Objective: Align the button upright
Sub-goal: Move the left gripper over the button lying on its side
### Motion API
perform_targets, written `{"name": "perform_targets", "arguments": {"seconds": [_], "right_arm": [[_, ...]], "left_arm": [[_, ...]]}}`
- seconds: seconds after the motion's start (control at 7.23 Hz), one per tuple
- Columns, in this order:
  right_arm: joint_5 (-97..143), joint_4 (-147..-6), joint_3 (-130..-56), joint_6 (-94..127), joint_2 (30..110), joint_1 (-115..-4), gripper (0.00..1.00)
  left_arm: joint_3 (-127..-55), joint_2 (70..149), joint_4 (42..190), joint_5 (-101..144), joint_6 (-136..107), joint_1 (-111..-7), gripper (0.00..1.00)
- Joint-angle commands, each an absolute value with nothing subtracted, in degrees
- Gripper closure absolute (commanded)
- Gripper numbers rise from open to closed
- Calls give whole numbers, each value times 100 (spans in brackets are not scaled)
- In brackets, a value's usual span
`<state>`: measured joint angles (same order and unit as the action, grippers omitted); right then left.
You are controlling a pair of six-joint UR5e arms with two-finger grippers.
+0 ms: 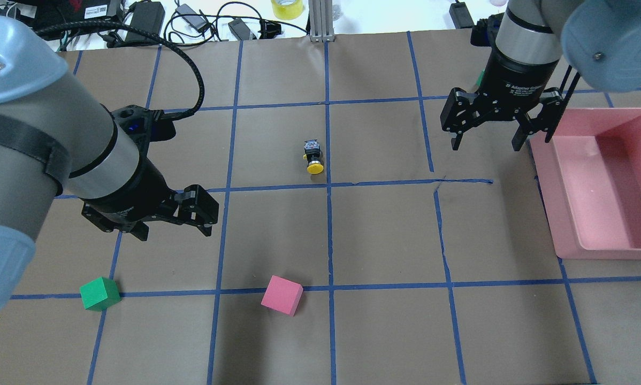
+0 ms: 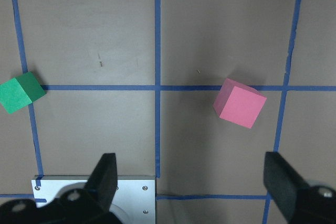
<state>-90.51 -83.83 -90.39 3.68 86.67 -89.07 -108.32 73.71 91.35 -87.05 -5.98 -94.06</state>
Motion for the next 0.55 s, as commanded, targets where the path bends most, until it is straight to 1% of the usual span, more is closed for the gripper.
{"name": "perform_targets", "arguments": {"seconds": [0.0,0.14,0.41], "right_arm": [[-9035,-8394,-9044,369,8657,-8903,0],[-9044,-8394,-9044,378,8657,-8903,0],[-9122,-8472,-9053,369,8657,-8903,0]], "left_arm": [[-11327,7392,8275,-8455,-711,-9448,0],[-11521,7418,7748,-8472,-834,-9701,0],[-12082,7750,6178,-8621,-1612,-10272,0]]}}
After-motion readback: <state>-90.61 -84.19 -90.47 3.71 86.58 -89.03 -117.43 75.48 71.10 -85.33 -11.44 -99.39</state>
